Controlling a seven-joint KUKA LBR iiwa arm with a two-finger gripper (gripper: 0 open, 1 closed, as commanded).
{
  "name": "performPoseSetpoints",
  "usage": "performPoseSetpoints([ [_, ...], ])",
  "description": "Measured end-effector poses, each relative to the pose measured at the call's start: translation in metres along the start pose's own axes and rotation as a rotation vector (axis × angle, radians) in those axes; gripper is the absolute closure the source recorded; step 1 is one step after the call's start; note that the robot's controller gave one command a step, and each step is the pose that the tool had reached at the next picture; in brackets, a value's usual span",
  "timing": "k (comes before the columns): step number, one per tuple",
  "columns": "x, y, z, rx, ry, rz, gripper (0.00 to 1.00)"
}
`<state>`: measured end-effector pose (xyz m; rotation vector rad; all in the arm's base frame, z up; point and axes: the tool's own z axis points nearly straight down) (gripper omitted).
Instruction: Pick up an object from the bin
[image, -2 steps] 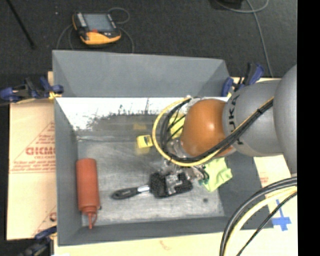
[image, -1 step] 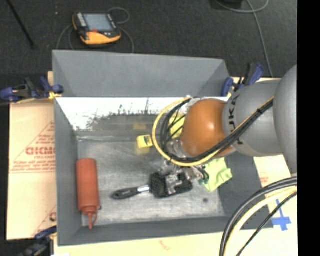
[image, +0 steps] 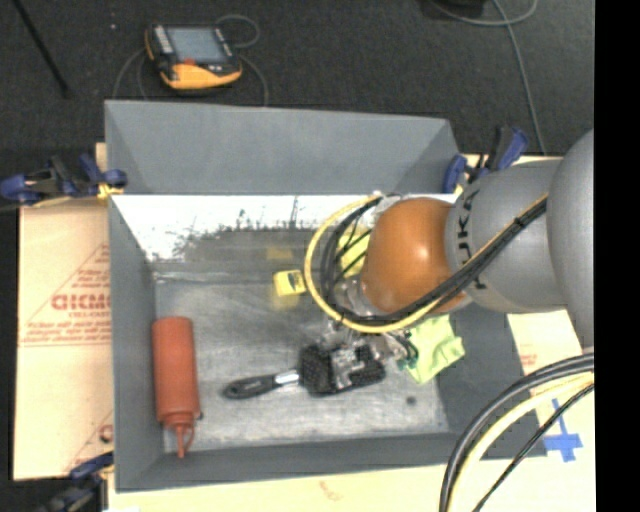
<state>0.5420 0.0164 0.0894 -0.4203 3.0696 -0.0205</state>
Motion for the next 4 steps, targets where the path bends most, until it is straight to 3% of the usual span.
performPoseSetpoints([
  [4,0.0000,0.0001,0.0001,0.000,0.000,-0.002,1.00],
])
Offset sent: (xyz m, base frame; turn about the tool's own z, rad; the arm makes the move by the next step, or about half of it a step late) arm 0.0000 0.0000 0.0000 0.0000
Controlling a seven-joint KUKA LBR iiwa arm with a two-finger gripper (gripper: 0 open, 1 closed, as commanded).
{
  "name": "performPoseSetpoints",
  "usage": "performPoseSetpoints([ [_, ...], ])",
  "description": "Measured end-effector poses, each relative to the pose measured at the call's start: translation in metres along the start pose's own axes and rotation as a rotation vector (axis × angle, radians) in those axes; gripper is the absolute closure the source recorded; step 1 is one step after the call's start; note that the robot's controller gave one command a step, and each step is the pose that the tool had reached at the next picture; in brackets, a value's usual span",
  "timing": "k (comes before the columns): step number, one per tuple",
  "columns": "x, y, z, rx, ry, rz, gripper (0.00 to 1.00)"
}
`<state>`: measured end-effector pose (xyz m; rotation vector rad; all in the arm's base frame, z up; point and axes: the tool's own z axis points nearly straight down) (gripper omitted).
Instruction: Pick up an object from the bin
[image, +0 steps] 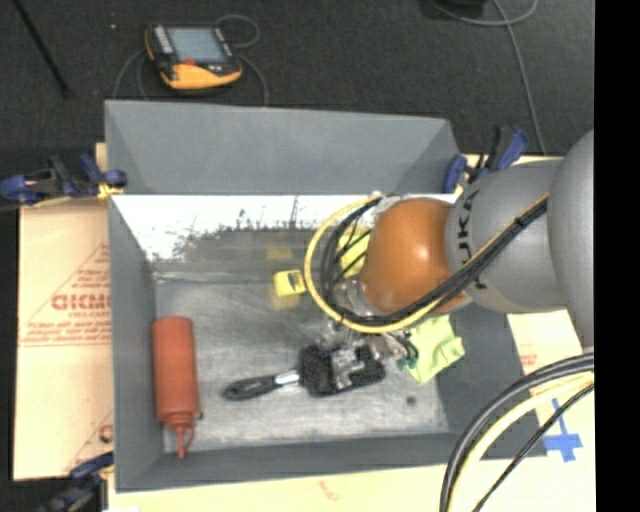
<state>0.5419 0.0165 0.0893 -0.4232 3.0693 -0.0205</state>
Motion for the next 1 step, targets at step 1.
performPoseSetpoints([
  [1,0.0000,0.0000,0.0000,0.000,0.000,0.000,1.00],
])
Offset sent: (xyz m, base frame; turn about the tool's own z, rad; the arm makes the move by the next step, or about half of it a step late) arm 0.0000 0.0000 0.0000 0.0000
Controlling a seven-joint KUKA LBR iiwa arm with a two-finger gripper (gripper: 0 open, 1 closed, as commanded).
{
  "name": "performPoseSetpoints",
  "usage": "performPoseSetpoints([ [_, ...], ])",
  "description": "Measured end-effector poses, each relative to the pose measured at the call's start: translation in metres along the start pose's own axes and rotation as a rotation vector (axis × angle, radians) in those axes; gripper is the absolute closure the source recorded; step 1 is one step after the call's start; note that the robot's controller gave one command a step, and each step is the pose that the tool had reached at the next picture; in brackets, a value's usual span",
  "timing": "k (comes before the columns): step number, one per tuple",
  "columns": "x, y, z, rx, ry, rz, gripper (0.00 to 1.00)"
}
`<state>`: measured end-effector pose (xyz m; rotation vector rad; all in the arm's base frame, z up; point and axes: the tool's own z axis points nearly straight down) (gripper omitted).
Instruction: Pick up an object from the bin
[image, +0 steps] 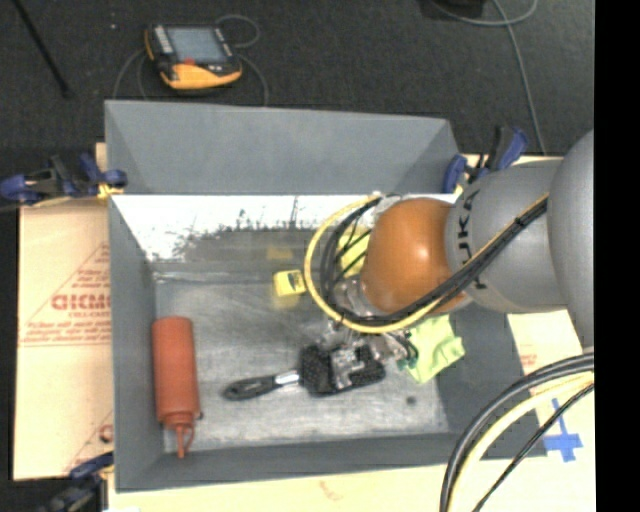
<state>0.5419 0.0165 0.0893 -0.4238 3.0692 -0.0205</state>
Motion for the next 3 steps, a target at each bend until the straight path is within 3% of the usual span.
performPoseSetpoints([
  [3,0.0000,0.0000,0.0000,0.000,0.000,-0.001,1.00],
])
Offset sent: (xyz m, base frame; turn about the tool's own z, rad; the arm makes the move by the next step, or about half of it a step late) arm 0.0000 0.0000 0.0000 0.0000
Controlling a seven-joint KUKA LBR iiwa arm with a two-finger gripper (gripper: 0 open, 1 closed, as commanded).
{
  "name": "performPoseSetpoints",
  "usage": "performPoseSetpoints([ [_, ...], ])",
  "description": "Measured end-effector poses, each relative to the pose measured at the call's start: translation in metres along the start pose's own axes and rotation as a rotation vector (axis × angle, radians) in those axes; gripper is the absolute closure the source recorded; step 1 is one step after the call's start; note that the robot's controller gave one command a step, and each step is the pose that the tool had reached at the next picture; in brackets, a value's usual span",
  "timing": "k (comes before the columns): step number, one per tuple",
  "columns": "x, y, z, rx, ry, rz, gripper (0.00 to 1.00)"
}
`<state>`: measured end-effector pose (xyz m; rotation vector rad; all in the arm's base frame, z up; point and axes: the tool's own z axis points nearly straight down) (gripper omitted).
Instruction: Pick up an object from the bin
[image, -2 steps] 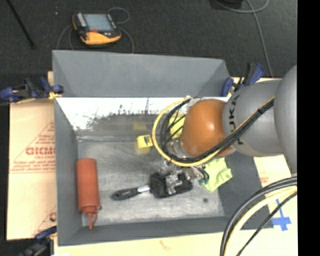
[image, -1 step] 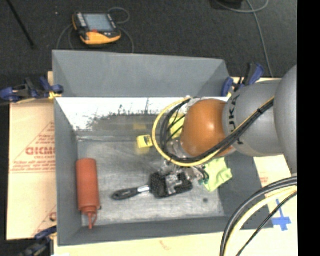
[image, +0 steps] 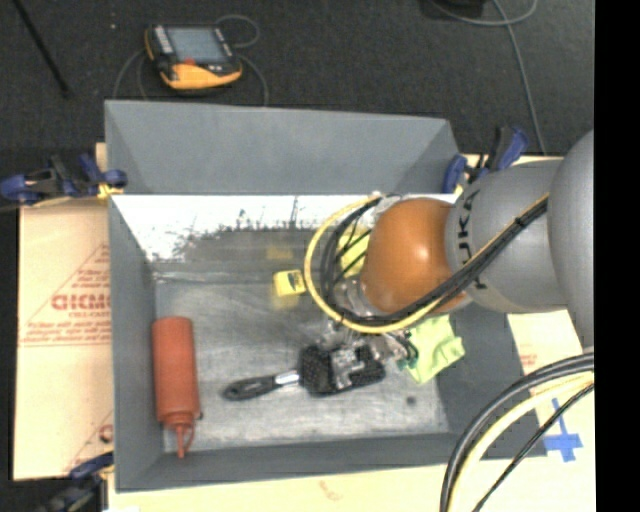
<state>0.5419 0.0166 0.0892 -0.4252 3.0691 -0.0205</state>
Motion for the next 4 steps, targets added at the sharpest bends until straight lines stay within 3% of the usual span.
performPoseSetpoints([
  [4,0.0000,0.0000,0.0000,0.000,0.000,-0.001,1.00],
])
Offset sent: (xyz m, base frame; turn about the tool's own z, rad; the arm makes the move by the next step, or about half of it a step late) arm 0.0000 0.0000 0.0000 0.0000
